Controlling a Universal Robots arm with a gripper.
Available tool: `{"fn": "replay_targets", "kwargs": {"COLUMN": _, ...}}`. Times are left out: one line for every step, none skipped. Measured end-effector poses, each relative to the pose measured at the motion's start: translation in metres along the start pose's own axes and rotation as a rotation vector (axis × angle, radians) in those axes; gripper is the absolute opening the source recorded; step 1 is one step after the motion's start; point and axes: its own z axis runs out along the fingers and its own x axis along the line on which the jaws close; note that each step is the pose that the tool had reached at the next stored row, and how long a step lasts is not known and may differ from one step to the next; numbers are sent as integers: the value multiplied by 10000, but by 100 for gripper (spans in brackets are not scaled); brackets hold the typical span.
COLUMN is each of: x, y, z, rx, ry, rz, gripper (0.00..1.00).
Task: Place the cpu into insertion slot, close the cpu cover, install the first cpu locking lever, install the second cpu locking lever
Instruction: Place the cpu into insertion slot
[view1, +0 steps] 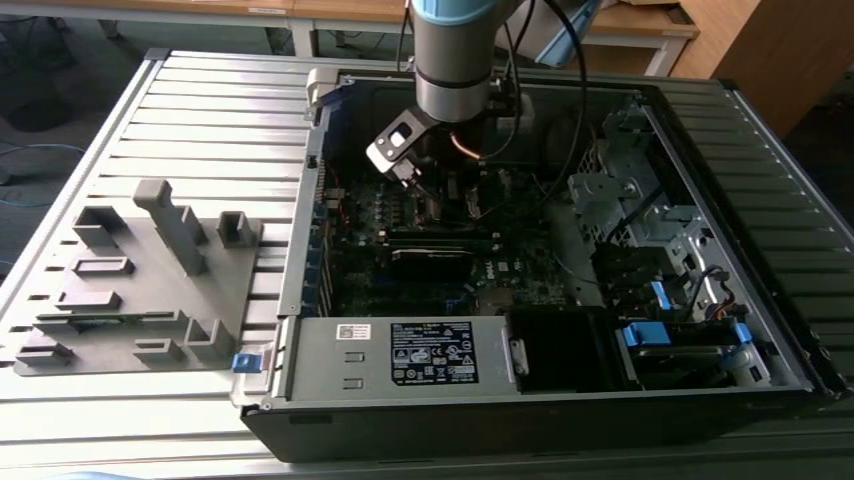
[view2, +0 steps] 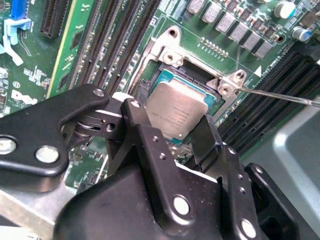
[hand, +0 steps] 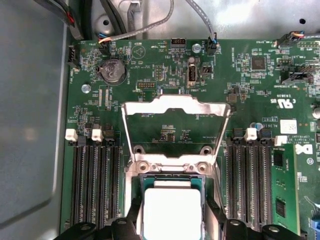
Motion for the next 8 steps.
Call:
{"fn": "replay_targets", "kwargs": {"x": 0, "y": 1, "z": -7, "rx": 0, "ry": 0, "rz": 0, "gripper": 60}}
{"fn": "replay_targets", "kwargs": {"x": 1, "y": 1, "z": -10, "rx": -1, "ry": 1, "rz": 0, "gripper": 60}}
{"fn": "replay_targets", "kwargs": {"x": 1, "y": 1, "z": -9, "rx": -1, "ry": 2, "rz": 0, "gripper": 60}}
{"fn": "replay_targets", "kwargs": {"x": 2, "y": 1, "z": -9, "rx": -1, "ry": 2, "rz": 2, "gripper": 60}}
{"fn": "replay_targets", "kwargs": {"x": 3, "y": 0, "z": -10, "rx": -1, "ry": 1, "rz": 3, "gripper": 60}}
{"fn": "replay_targets", "kwargs": {"x": 4, "y": -1, "z": -10, "rx": 0, "ry": 14, "rz": 6, "gripper": 60}}
{"fn": "replay_targets", "kwargs": {"x": 6, "y": -4, "z": -9, "rx": -1, "ry": 24, "rz": 8, "gripper": 60}}
{"fn": "replay_targets", "kwargs": {"x": 6, "y": -6, "z": -10, "rx": -1, "ry": 30, "rz": 11, "gripper": 60}}
